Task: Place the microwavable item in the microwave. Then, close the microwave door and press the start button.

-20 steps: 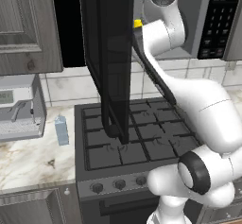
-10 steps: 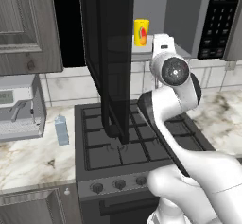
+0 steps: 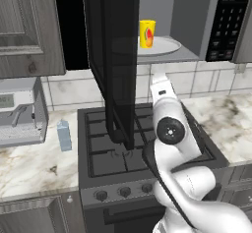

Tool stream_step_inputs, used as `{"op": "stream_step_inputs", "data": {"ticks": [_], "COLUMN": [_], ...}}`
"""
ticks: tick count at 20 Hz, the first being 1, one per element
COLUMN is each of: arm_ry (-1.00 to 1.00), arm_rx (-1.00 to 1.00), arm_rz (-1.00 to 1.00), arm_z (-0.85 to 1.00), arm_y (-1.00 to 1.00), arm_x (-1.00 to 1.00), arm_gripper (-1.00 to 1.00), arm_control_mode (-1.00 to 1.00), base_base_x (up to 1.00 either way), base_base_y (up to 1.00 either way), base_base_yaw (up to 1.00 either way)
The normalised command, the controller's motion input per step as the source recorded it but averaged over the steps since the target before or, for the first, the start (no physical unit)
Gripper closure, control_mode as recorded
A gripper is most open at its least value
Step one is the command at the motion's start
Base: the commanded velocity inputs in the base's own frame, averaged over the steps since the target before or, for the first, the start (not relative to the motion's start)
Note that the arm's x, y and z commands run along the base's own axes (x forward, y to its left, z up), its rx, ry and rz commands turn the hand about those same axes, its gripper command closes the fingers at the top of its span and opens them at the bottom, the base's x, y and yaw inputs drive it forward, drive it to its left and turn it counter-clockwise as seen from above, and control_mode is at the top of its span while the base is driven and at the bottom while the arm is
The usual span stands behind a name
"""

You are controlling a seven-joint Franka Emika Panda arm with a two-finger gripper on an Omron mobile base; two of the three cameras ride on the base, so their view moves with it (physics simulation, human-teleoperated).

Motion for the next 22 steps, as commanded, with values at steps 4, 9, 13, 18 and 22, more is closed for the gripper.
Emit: {"op": "stream_step_inputs", "data": {"ticks": [4, 9, 13, 18, 22], "arm_ry": [0.00, -0.03, -0.18, -0.30, -0.32], "arm_rx": [-0.30, -0.26, -0.23, -0.22, -0.20], "arm_rz": [-0.13, -0.05, 0.00, -0.07, -0.10], "arm_z": [-0.73, -0.79, -0.65, -0.05, 0.00], "arm_y": [0.09, 0.00, -0.03, 0.46, 0.70], "arm_x": [-0.03, 0.00, -0.09, -0.54, -0.49], "arm_gripper": [-1.00, -1.00, -1.00, -1.00, -1.00], "arm_control_mode": [-1.00, -1.00, -1.00, -1.00, -1.00], "base_base_x": [0.00, 0.00, 0.00, 0.00, 0.00], "base_base_y": [0.00, 0.00, 0.00, 0.00, 0.00], "base_base_yaw": [0.00, 0.00, 0.00, 0.00, 0.00]}}
